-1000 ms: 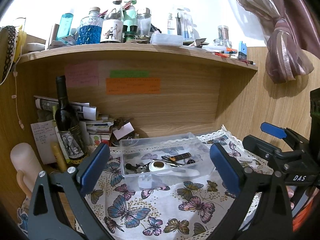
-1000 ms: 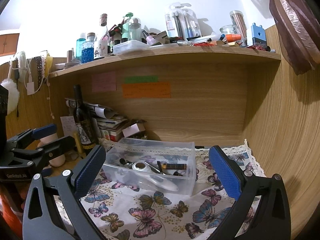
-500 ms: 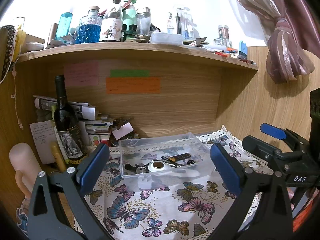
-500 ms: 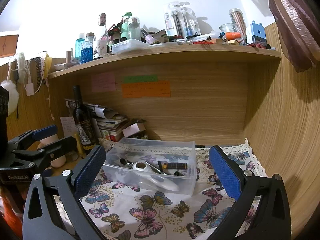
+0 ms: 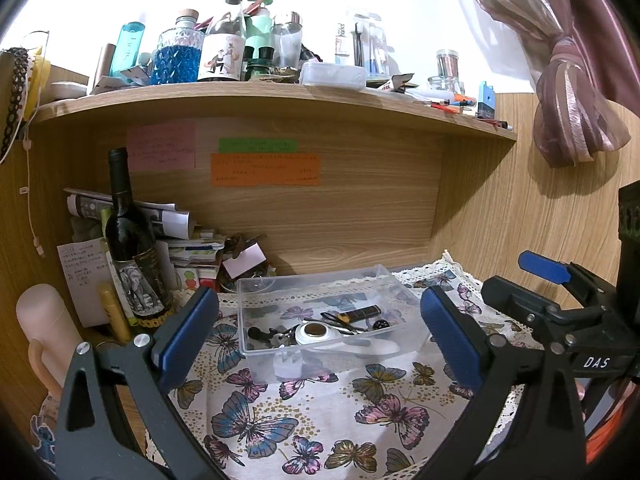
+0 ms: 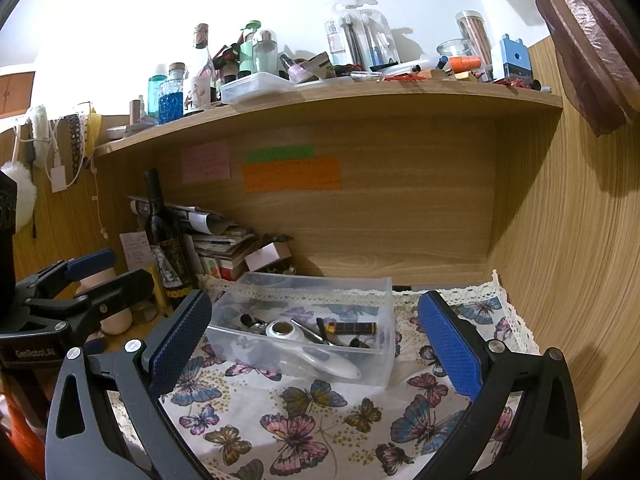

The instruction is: Organize rigid objects

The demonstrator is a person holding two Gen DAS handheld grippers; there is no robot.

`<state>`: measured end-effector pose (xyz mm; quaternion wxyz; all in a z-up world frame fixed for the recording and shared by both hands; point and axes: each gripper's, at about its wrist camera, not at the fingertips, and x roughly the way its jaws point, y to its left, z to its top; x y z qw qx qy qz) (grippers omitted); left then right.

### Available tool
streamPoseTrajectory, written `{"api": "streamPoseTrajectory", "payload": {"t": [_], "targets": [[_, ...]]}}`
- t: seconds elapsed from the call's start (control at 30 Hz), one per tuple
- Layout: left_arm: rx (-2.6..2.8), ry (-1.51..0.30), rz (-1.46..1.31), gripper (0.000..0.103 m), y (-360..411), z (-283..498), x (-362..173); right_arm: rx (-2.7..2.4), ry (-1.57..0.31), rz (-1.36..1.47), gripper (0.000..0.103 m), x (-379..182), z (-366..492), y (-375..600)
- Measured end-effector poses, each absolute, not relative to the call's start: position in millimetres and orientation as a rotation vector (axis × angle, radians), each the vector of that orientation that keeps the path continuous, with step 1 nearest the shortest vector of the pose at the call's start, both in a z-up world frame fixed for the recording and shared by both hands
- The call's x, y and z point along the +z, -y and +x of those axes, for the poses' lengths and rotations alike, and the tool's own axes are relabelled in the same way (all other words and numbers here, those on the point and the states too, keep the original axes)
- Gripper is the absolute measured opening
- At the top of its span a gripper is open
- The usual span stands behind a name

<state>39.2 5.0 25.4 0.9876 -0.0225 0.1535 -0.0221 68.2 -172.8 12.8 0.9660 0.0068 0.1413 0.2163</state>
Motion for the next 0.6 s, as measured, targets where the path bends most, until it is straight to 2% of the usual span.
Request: {"api": "streamPoseTrajectory", "payload": {"t": [0.6], "targets": [[-0.054, -0.310, -0.054, 0.102, -4.4, 37.6, 24.1, 0.429, -0.310, 0.013, 0.103, 8.5, 69.7, 168.1]]}}
